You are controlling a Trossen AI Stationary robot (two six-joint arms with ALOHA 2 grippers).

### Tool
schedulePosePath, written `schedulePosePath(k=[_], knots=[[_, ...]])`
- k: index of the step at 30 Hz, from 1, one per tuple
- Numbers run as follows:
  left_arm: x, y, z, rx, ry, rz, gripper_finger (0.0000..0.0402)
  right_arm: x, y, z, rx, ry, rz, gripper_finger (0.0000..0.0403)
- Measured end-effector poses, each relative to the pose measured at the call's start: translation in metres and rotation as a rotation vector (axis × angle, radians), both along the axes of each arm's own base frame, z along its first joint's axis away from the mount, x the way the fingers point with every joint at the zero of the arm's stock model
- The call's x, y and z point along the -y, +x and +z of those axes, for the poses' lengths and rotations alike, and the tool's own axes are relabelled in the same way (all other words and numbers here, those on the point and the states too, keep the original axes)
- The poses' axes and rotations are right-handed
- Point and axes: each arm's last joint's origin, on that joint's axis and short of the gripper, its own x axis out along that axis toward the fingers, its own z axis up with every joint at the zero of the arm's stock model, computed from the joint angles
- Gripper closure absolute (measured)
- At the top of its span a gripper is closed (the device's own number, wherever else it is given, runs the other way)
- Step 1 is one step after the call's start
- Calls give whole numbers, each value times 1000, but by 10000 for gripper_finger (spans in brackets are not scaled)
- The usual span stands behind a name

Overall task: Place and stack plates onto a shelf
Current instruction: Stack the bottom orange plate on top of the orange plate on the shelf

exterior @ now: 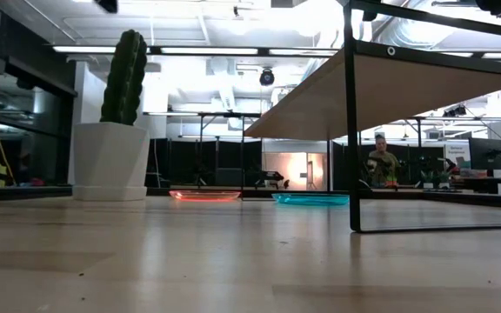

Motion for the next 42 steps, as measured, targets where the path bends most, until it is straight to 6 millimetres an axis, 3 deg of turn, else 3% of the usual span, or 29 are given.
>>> schedulePosePath(k=[9,14,18,24,30,42], knots=[[-5,-15,-11,-61,-145,-61,293,0,0,0,1,1,0,263],[1,-16,-34,-459,-331,-219,293,0,0,-1,-6,-1,0,263],[7,-14,-60,-748,-399,-234,295,0,0,-1,-5,0,0,263],[20,-7,-95,-1033,-306,-248,295,0,0,-1,-5,0,0,263],[31,-4,-118,-1190,-222,-319,296,0,0,-1,-8,-1,0,263],[33,-3,-138,-1247,76,-344,296,0,0,-1,-13,-1,1,263]])
